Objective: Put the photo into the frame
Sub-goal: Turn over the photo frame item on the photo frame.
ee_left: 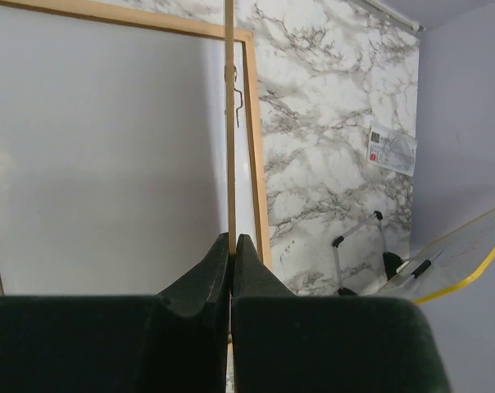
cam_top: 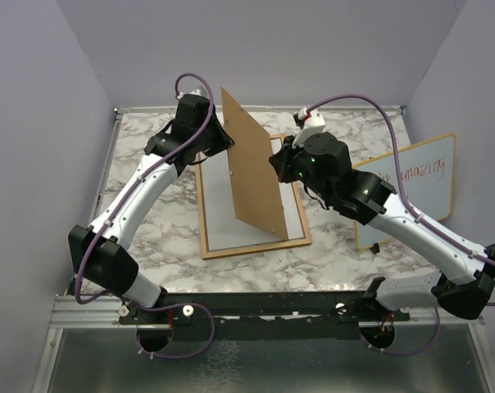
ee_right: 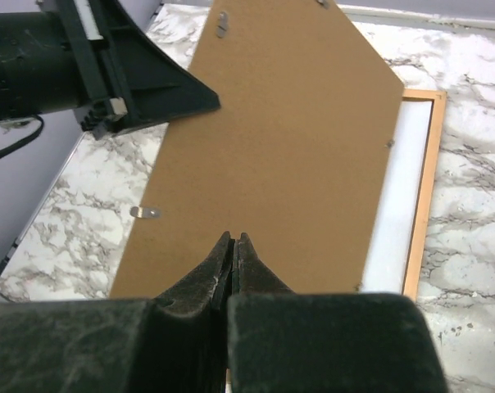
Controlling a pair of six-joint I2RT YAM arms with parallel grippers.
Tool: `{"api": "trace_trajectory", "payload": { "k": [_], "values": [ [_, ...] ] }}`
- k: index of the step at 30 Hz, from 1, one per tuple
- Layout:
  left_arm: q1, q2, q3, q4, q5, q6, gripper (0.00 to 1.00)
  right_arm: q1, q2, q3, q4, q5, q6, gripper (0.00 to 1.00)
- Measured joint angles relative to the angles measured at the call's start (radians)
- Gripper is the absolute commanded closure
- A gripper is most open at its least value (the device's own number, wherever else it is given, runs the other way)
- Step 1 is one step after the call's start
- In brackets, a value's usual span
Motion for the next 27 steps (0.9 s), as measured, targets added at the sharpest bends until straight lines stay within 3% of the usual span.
{"api": "trace_trajectory", "payload": {
  "k": [6,14,16,21,27],
  "values": [
    [0.120,-0.008,0.010,0.000,0.089,0.009,1.00,-0.018,0.025,0.007,-0.008,0.040,0.059,0.99],
    [0.220,-0.010,-0.005,0.022,0.210,0.008,1.00,-0.169,0.087,-0.007,-0.006,0.017,0.148,0.54],
    [0.229,-0.010,-0.015,0.031,0.249,0.008,1.00,-0.200,0.115,-0.030,-0.005,0.018,0.155,0.48],
    [0.247,-0.011,-0.058,0.057,0.323,0.008,1.00,-0.234,0.193,-0.109,-0.015,0.020,0.159,0.43],
    [0.262,-0.013,-0.167,0.102,0.375,0.002,1.00,-0.250,0.309,-0.160,-0.045,0.042,0.163,0.45]
  ]
}}
